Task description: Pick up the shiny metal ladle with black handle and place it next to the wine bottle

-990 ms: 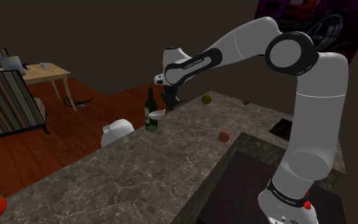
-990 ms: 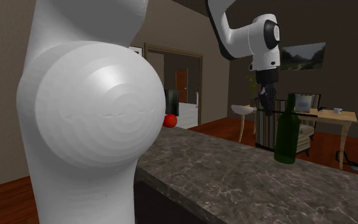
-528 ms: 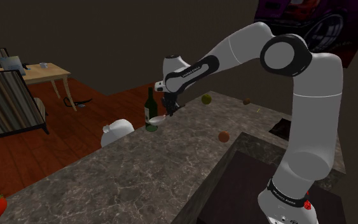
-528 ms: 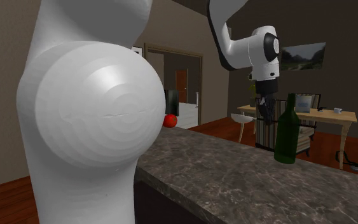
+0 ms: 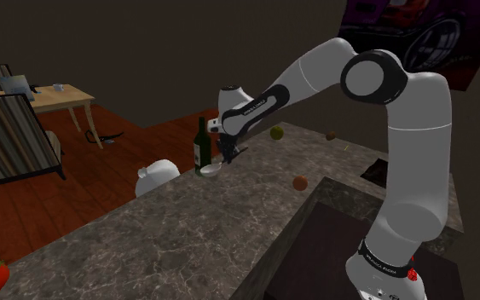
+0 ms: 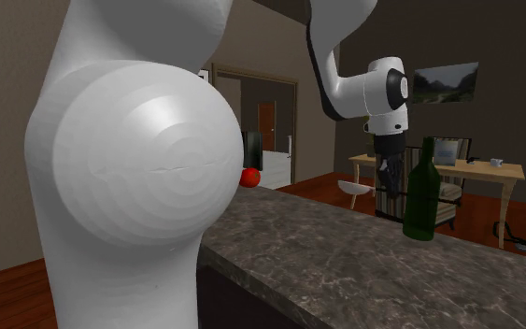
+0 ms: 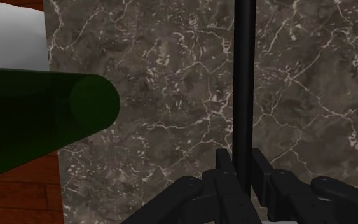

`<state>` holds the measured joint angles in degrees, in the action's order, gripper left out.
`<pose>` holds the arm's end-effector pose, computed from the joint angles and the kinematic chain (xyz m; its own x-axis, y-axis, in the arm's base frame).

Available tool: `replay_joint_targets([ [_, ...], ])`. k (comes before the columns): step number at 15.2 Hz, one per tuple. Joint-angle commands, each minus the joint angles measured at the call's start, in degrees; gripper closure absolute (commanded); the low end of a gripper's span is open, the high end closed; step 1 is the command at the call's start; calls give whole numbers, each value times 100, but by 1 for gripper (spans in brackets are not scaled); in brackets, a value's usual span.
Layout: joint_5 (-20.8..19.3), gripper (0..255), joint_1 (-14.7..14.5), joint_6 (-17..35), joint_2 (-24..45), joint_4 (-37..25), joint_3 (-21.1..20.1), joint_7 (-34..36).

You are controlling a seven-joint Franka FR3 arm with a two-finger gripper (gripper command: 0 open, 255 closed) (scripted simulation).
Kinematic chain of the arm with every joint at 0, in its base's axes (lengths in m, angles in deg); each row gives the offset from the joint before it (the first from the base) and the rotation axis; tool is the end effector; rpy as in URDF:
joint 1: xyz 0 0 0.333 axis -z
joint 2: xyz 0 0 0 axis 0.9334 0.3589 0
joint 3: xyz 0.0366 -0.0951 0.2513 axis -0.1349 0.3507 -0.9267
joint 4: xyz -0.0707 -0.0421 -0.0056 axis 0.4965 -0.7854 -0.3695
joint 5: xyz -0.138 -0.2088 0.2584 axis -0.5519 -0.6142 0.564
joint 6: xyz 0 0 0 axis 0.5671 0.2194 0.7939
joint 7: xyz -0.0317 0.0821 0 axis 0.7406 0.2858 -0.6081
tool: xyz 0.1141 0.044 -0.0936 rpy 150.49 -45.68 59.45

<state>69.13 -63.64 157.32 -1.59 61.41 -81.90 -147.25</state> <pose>0.5930 -0.0392 0.2495 0.0617 0.9919 -0.1106 0.9941 -0.0512 0.0954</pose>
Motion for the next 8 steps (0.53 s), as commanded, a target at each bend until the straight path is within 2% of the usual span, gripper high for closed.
replay_joint_targets([
  [1, -24, 255, -4, 134, 100, 31, 10, 27],
  [8, -106, 255, -25, 555, 443, 113, 51, 121],
])
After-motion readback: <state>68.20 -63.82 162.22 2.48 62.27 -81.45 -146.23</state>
